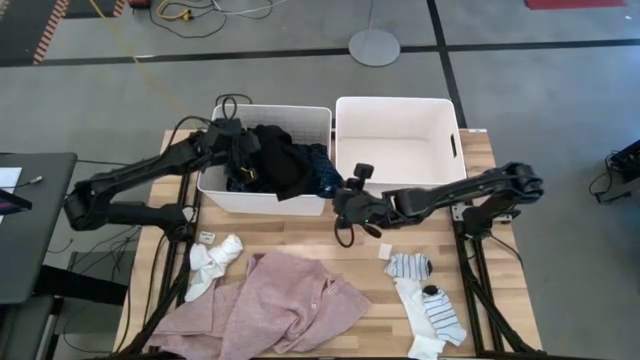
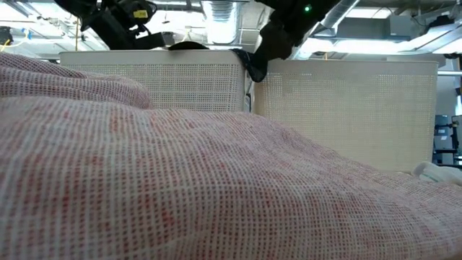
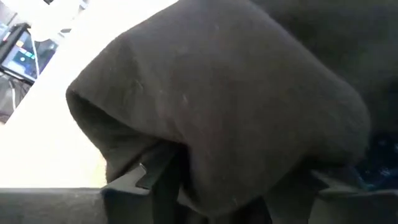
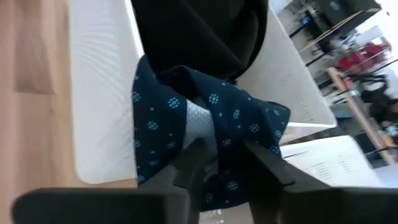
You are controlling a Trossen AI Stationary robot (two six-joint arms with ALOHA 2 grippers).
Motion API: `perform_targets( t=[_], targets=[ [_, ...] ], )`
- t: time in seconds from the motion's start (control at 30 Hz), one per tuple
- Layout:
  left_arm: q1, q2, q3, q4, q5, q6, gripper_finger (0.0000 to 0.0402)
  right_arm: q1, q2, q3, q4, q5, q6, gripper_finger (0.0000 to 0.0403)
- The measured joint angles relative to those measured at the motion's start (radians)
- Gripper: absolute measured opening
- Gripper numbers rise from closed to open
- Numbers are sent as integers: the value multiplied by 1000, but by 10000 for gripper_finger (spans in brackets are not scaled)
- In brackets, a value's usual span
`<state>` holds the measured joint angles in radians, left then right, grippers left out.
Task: Sort clothes
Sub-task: Put the black pants into the left white laundry bin, then adjust the light blue polo shirt into the white laundry bin
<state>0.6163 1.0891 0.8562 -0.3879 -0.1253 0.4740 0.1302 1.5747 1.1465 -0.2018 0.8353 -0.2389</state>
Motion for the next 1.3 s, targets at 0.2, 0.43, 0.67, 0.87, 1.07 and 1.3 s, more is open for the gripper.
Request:
perform_targets(
  t=[0.2, 0.43, 0.67, 0.87, 1.07, 1.3],
  targets=[
    [-25, -34, 0, -13, -15, 0, 192, 18, -7, -2, 21, 90, -64, 19],
    [-64, -127, 0, -4, -21, -29, 192, 32, -18, 16, 137, 114, -190, 3],
    [-107, -227, 0, 2, -7, -53, 192, 17, -18, 113, 261, 40, -364, 1],
    [-125, -240, 0, -34, 18, -74, 192, -65, -17, 208, 334, -193, -397, 1],
    [-161, -262, 0, -72, 18, -100, 192, -138, -31, 274, 149, -311, -277, 12],
    [-238, -346, 0, -88, 42, -102, 192, -95, -45, 306, -281, -370, -20, 113]
  ],
)
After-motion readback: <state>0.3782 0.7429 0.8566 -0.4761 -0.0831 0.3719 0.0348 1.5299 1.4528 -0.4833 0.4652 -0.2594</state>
